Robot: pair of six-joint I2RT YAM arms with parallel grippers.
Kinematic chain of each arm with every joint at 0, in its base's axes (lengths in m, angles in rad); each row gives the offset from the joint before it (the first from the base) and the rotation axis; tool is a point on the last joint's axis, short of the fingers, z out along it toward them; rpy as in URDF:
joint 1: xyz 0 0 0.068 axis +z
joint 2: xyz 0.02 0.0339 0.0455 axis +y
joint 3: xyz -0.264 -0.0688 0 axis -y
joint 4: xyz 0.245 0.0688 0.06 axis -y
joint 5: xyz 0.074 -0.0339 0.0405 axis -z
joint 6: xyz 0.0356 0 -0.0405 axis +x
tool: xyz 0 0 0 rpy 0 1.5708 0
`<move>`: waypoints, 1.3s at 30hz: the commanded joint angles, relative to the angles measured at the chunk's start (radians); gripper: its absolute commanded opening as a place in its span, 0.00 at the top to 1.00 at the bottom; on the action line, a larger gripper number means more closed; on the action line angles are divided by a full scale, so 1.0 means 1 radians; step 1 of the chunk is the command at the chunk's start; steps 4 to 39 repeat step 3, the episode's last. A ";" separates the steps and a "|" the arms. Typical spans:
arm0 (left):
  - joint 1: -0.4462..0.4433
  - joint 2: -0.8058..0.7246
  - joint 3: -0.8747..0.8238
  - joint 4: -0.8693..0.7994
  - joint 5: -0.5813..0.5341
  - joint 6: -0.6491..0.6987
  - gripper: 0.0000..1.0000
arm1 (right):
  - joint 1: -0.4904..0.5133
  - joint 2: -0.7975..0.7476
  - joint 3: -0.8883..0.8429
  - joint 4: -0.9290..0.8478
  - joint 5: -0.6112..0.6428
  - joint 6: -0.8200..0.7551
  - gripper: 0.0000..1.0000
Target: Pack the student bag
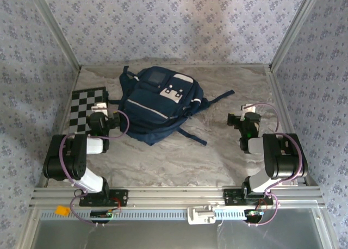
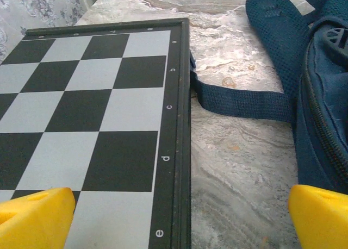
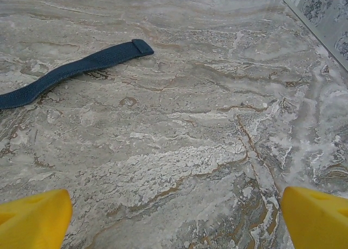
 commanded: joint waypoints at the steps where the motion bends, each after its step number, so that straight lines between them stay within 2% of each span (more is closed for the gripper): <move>1: 0.004 -0.001 0.016 0.020 0.033 -0.011 0.00 | -0.009 -0.007 0.023 0.020 -0.016 -0.014 0.00; 39: 0.003 -0.001 0.017 0.024 0.033 -0.011 0.00 | -0.008 -0.008 0.020 0.027 -0.014 -0.014 0.00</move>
